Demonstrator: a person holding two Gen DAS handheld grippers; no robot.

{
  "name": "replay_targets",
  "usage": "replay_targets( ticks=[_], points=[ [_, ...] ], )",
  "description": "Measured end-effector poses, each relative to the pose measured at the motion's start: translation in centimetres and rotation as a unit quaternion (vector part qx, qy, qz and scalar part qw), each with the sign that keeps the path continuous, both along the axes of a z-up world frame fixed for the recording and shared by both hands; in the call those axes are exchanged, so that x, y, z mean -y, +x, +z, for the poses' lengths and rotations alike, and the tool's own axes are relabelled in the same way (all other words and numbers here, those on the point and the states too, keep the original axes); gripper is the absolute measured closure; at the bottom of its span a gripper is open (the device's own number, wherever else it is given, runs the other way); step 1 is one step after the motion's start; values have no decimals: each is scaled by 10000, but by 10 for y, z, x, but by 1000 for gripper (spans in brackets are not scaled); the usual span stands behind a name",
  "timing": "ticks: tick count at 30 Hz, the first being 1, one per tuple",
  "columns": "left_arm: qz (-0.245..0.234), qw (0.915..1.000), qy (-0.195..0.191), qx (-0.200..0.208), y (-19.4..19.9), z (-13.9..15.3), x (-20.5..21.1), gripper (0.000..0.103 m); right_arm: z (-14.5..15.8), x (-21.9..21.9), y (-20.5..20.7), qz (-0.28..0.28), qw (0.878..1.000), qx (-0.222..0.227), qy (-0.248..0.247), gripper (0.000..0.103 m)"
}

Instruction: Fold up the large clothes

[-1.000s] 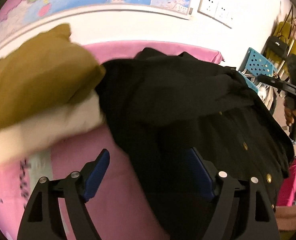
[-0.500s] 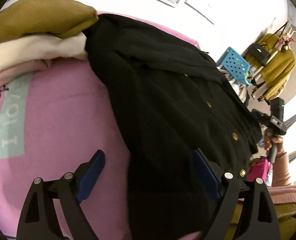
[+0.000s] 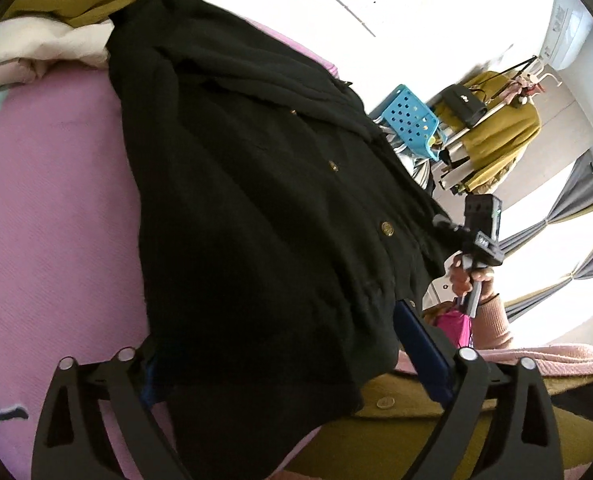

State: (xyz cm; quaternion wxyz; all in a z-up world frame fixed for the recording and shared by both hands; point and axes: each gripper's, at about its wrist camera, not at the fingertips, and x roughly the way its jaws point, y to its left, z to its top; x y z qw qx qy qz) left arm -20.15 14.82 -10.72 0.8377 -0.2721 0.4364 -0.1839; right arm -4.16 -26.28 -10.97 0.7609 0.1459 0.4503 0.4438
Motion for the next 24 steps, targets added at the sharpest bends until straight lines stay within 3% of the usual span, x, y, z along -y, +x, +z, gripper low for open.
replay_targets(
  ticks=[3,4,7,9,11,13,16,19,24],
  points=[
    [112,9999,14,50,7,0,2,9,0,-6,-1,84,9999,25,85,33],
    [165,9998,100,47,9,1,3,15,-1,-9,-2,142,9998,27,139,36],
    [409,9978,523,-28,13,3,10,39,-8,-14,-3,194,9994,-164,239,65],
    [612,9961,619,-116,12,3,7,53,-11,-12,-3,175,9986,-274,417,71],
    [773,9946,657,-227,12,1,7,80,-10,-11,-3,109,9975,-373,591,80],
    [882,9937,630,-285,11,2,4,91,-3,-11,-7,80,9963,-373,776,83],
    [965,9945,358,-167,7,19,-2,95,30,-11,-22,158,9953,63,951,88],
    [1064,9933,297,350,-4,62,-8,96,70,-7,-37,74,9933,549,1018,89],
    [1236,9892,36,784,-29,98,-25,97,113,2,-69,221,9861,1164,1163,90]
  ],
)
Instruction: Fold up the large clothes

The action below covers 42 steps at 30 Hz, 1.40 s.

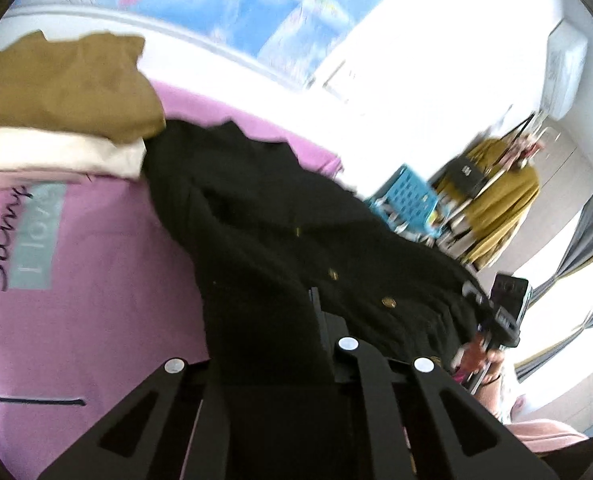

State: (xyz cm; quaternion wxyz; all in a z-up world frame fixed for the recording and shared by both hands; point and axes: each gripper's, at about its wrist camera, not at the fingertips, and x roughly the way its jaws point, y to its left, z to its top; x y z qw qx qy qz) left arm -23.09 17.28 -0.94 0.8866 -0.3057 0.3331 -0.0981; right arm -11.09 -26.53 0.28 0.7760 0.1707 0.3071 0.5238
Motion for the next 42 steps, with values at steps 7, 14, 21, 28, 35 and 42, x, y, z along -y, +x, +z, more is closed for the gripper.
replay_targets(
  ticks=[7,14,21,28,35,42],
  points=[
    [74,9984,-466,-299,-22,-31,-16,97,-38,-1,-25,79,9959,-565,-707,87],
    [-94,9963,-723,-454,-6,-36,-26,95,-41,1,-31,-91,9956,-661,-663,86],
    [-177,9984,-377,-385,29,-8,-36,94,-6,-7,1,-208,9980,-518,-284,85],
    [-147,9987,-93,-483,80,24,-65,93,20,-17,67,-472,9960,-752,-132,79],
    [-115,9964,30,-838,155,35,-86,93,11,-29,150,-825,9874,-1348,-107,77],
    [-8,9901,164,-1392,230,13,-105,92,-31,-47,223,-1095,9713,-2104,-159,77]
  ],
)
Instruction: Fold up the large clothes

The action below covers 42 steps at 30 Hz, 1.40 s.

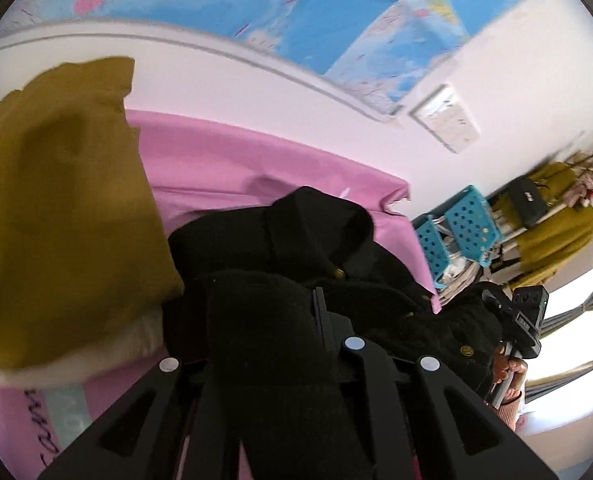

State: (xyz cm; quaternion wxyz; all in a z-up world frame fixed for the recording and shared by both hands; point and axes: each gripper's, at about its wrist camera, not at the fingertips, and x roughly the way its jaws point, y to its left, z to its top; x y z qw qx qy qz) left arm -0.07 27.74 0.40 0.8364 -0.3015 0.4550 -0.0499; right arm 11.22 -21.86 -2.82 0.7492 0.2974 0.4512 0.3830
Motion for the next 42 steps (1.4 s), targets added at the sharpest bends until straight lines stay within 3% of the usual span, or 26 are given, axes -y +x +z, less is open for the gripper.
replay_targets(
  ticks=[7,10,12,16,17,19,23,26,29,31,34,36,38,41,42],
  points=[
    [210,9985,-66,-501,46,-30,-20,90,-44,-18,48,-231,9968,-723,-230,74],
    [318,9972,-165,-664,55,-39,-29,87,-55,-22,58,-333,9954,-875,-205,68],
    [403,9968,-306,-616,57,-42,-34,86,-57,-23,58,-350,9951,-912,-159,57],
    [497,9954,-751,-334,49,-43,-43,58,-56,-23,54,-418,9958,-809,20,43],
    [518,9948,-852,-226,45,-43,-45,54,-56,-23,53,-448,9956,-811,121,32],
    [472,9944,-949,46,37,-38,-46,52,-55,-25,50,-469,9958,-756,197,28],
    [481,9959,-356,676,8,-17,-35,44,-42,-35,37,-390,9988,-236,-151,26],
    [151,9938,358,1042,-7,-3,-5,38,-26,-52,22,-173,9970,372,-650,26],
    [-432,9861,1257,997,-2,-4,42,33,-10,-88,2,342,9835,1141,-1360,26],
    [-858,9792,1612,889,8,-11,71,30,-7,-116,-8,687,9708,1476,-1760,26],
    [-1386,9711,1874,520,34,-35,111,30,-16,-157,-12,988,9433,1838,-2580,27],
    [-1528,9665,2034,344,48,-49,126,34,-30,-175,-6,1106,9366,1715,-2848,37],
    [-1383,9601,2425,122,60,-63,131,68,-42,-184,1,1173,9311,1618,-3051,73],
    [-1244,9678,2183,141,68,-69,113,88,-36,-184,2,1112,9286,1893,-2991,91],
    [-1181,9713,2050,263,69,-64,106,89,-26,-181,1,1006,9319,2007,-2848,92]
  ],
)
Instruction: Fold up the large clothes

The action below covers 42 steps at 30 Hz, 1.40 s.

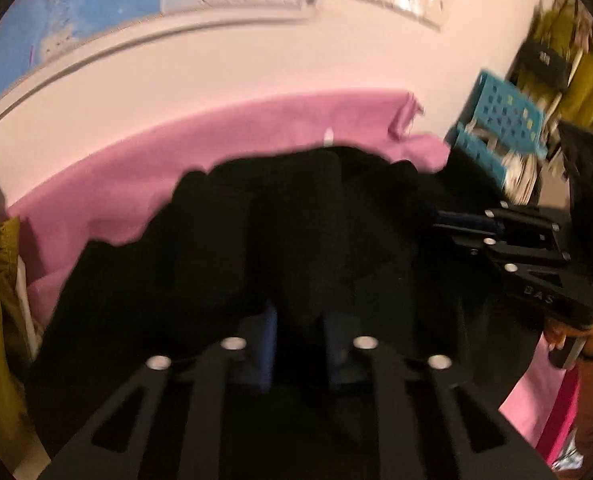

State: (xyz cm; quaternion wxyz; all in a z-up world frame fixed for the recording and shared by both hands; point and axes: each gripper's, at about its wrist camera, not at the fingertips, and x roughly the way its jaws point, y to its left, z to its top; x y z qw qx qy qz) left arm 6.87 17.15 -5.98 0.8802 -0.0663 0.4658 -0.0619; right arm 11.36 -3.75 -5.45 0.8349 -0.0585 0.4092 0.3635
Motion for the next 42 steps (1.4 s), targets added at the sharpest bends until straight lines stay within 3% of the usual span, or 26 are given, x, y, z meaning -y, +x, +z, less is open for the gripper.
replay_targets(
  ticks=[3,5,7,9,13,14,17,21,24,25,26,27,29,33,35,37,38,40,41,42],
  points=[
    [238,9984,-349,364,3,18,-18,90,28,4,-2,-86,9980,372,505,92],
    [322,9985,-402,165,11,9,-27,82,20,-5,5,-104,9992,255,304,92],
    [444,9981,-305,-296,18,-14,-33,79,0,-12,19,-143,9997,-213,2,72],
    [435,9981,-285,-332,16,-23,-32,75,-11,-4,23,-279,9981,-546,63,61],
    [504,9977,-451,-4,-10,-7,-48,53,18,41,-11,-415,9965,-13,730,44],
    [578,9977,-317,122,-18,-2,-50,45,26,61,-23,-461,9946,132,926,40],
    [597,9970,30,499,-42,16,-40,39,32,117,-53,-775,9892,331,1203,35],
    [397,9961,424,666,-70,20,-30,39,7,158,-87,-1056,9906,165,849,29],
    [344,9959,653,519,-76,8,-25,38,-18,159,-98,-1028,9935,35,482,28],
    [350,9964,649,427,-76,1,-27,38,-27,156,-99,-1041,9942,45,261,34],
    [393,9965,634,378,-73,-3,-28,38,-33,154,-97,-960,9947,-66,352,62],
    [458,9965,607,336,-66,-9,-26,39,-39,155,-92,-857,9942,-280,590,77],
    [586,9964,542,292,-65,-14,-36,39,-30,159,-90,-876,9940,-110,650,88],
    [749,9963,363,232,-62,-19,-46,43,18,188,-93,-1424,9846,621,806,100],
    [848,9956,355,175,-61,-22,-51,45,25,208,-90,-2152,9711,982,321,103],
    [884,9958,205,158,-61,-23,-56,44,13,231,-79,-2274,9684,404,941,103],
    [887,9957,204,170,-61,-23,-57,44,9,228,-80,-2238,9705,332,835,102],
    [863,9956,309,183,-61,-23,-54,44,5,215,-87,-1919,9783,183,760,92],
    [870,9955,328,185,-61,-23,-53,43,5,206,-91,-1637,9821,91,932,62],
    [876,9954,340,182,-61,-24,-52,43,6,199,-95,-1572,9823,179,1001,48]
  ],
)
